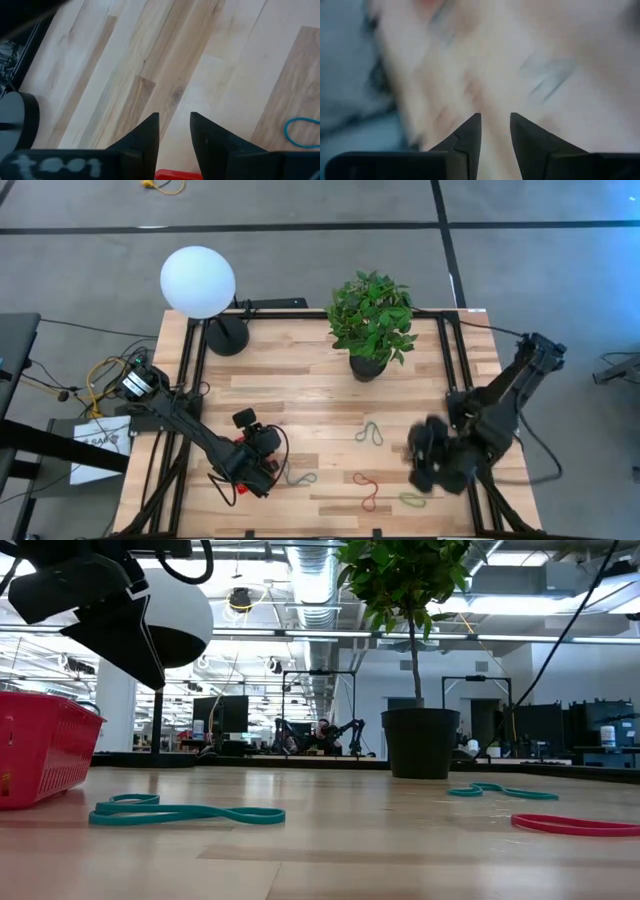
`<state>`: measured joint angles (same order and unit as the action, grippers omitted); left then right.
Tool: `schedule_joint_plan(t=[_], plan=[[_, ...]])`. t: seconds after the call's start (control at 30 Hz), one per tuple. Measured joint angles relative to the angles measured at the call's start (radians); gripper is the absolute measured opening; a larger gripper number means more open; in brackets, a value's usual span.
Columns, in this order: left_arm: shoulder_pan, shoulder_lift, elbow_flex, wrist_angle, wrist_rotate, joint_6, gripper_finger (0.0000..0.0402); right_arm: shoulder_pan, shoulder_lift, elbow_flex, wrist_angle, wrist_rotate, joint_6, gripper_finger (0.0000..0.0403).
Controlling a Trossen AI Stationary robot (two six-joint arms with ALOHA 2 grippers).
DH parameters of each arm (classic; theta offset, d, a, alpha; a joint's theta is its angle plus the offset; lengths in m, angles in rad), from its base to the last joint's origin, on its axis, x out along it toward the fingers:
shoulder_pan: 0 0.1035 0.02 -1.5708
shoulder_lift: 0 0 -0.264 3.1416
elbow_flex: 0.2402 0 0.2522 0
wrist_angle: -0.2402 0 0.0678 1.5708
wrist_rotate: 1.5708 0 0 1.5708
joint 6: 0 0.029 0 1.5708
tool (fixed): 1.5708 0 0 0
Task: Pick and place items into bin
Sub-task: Put the green rubber band into the red bin
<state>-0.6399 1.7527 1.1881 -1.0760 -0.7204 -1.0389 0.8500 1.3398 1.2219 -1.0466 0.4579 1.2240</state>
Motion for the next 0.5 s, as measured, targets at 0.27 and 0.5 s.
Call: schedule_joint_plan(t=[0.27, 0.5], plan=[[0.000, 0.000, 0.000, 0.002, 0.000, -0.003, 0.0103, 0.107, 0.235, -0.068, 0.198, -0.400, 0.054, 0.0098], [0.007, 0.000, 0.000, 0.013, 0.006, -0.003, 0.0103, 0.091, 0.383, -0.069, 0.167, -0.439, 0.028, 0.0098]])
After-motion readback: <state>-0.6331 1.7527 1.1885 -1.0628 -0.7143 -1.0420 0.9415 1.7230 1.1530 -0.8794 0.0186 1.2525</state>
